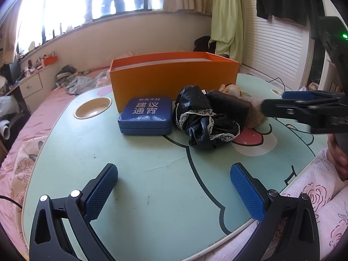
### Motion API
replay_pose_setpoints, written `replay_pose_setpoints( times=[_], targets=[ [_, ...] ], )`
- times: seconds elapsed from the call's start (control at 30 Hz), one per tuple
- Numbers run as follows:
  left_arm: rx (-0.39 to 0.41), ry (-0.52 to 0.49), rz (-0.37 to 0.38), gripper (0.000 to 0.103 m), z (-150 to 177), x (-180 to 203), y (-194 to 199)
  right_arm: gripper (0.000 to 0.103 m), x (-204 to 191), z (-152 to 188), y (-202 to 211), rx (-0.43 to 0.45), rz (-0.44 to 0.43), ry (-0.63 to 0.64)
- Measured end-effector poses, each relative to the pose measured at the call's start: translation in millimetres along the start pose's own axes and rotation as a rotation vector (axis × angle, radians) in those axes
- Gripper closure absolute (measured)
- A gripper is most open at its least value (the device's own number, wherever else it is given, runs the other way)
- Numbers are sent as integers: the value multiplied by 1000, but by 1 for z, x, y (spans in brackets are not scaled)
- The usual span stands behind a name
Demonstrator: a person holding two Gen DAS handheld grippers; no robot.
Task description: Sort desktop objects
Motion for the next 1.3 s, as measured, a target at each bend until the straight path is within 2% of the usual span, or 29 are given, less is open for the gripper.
replay_pose_setpoints(
  times=[0.07, 0.13, 0.33, 0.4, 0.43, 0.5, 0.57, 0.7, 0.73, 0.8, 0.83, 0.87, 1.0, 1.23, 1.3],
  targets=[
    [0, 0, 0, 0, 0, 0, 0, 28, -1, -3, -9, -27, 4, 3],
    [0, 0, 0, 0, 0, 0, 0, 40, 1, -4, -21, -68, -11, -24],
    [-4, -4, 5, 0, 0, 1, 0, 59, 5, 2, -30, -94, -94, -82],
    [-7, -14, 18, 0, 0, 3, 1, 72, 4, -1, -32, -86, -101, -83],
    [-10, -22, 26, 1, 1, 4, 2, 82, 4, -2, -33, -88, -106, -82],
    [-1, -40, 38, 10, -1, 7, 7, 82, 3, -1, -33, -89, -107, -77],
    [10, -42, 62, 25, -7, 11, 13, 82, 2, 1, -26, -65, -107, -78],
    [37, -30, 136, 32, -37, 20, 20, 82, 5, 4, -9, 1, -113, -104],
    [32, -33, 143, 37, -44, 23, 18, 82, 7, 4, -6, 10, -117, -116],
    [6, -45, 153, 54, -53, 30, 9, 82, 11, 5, -6, 11, -124, -136],
    [-16, -50, 153, 67, -56, 34, 1, 82, 12, 6, -6, 8, -128, -142],
    [-34, -50, 151, 73, -57, 36, -5, 82, 13, 7, -7, 4, -132, -147],
    [-61, -67, 107, 73, -56, 41, -23, 82, 15, 6, -8, 7, -135, -157],
    [-36, -153, 49, 73, -51, 50, -29, 82, 13, 7, -10, -6, -139, -149],
    [-25, -157, 57, 82, -52, 49, -26, 82, 13, 7, -9, -3, -138, -149]
  ],
)
Point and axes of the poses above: each gripper's, at about its wrist camera, not at the fingertips, and y roughly against the way its jaws point, x to its right, z to its underside, the point moved 6 cm from there along -y, roughly the way its jaws point, and after that the axes turned 10 degrees about y, right-handed, at the moved point
